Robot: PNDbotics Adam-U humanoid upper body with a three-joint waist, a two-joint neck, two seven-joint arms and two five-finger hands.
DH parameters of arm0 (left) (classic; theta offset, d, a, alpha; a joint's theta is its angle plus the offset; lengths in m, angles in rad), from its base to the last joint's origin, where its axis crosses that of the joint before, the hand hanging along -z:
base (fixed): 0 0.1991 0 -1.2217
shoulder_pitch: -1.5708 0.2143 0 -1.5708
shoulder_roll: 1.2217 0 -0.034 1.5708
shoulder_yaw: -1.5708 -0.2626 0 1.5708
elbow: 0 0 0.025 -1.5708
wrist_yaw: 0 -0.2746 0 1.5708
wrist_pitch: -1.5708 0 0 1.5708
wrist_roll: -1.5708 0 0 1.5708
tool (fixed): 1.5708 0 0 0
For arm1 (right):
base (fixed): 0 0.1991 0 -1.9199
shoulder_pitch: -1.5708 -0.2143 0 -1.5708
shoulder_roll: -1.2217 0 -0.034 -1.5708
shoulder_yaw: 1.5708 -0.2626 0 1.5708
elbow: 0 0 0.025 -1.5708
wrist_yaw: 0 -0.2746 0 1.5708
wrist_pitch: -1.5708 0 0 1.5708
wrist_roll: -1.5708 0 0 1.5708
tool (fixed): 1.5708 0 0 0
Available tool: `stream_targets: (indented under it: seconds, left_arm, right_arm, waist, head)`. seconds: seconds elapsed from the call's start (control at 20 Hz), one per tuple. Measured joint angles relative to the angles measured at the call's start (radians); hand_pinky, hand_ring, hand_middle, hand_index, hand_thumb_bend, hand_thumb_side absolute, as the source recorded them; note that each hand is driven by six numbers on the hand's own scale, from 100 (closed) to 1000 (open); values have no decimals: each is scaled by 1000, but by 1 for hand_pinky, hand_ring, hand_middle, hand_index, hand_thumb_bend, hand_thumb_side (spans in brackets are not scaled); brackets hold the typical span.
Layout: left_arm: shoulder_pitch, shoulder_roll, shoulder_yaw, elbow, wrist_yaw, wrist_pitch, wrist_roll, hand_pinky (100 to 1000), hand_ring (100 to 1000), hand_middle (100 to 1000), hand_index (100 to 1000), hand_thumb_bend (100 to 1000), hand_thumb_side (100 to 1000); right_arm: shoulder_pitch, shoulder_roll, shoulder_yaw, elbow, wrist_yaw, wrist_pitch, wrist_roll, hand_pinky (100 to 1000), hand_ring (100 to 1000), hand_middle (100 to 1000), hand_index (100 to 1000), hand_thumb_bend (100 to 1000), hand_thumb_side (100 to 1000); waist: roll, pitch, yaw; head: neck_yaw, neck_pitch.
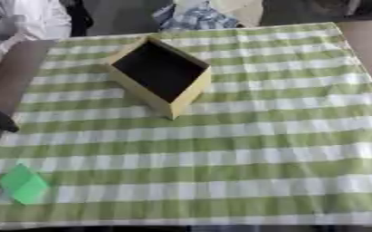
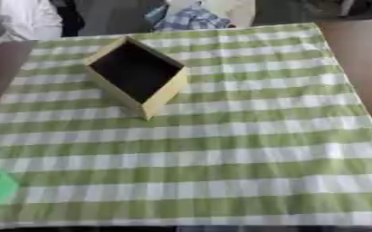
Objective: Pick up objects on the table and place them in the box.
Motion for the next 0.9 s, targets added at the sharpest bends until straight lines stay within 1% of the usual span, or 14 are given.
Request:
stream_targets:
  seconds: [0.1,0.2,0.3,0.5,0.75,0.9]
  left_arm:
    - [1,3,-8,0,0,-3,-6,845,864,872,917,599,179]
    - [1,8,-15,0,-7,-7,-13,845,868,878,916,603,130]
    - [1,8,-20,1,-22,-11,-17,835,865,881,916,584,100]
    - [2,8,-37,12,-48,-19,-11,822,861,890,923,561,100]
    - [1,8,-70,39,-50,-31,-8,813,858,897,930,530,100]
    - [-1,8,-87,56,-49,-38,-15,804,857,904,933,535,100]
  right_arm:
    - [0,0,0,0,0,0,0,585,791,725,891,100,1000]
    - [0,0,0,0,0,0,0,584,791,725,892,100,1000]
    - [0,1,0,0,0,0,0,583,790,724,892,100,1000]
    - [0,1,0,0,0,0,0,583,790,724,892,100,1000]
    - [0,2,0,0,0,1,1,582,790,724,892,100,1000]
    - [0,2,0,0,-1,1,1,581,789,723,892,100,1000]
  waist:
    - [0,0,-1]
    - [0,0,-1]
    - [0,0,-2]
    - [0,0,-8]
    - [0,2,-14]
    - [-1,6,-15]
  head:
    - [0,0]
    - [0,0]
    - [0,0]
    - [-1,0]
    - [2,0]
    - [6,0]
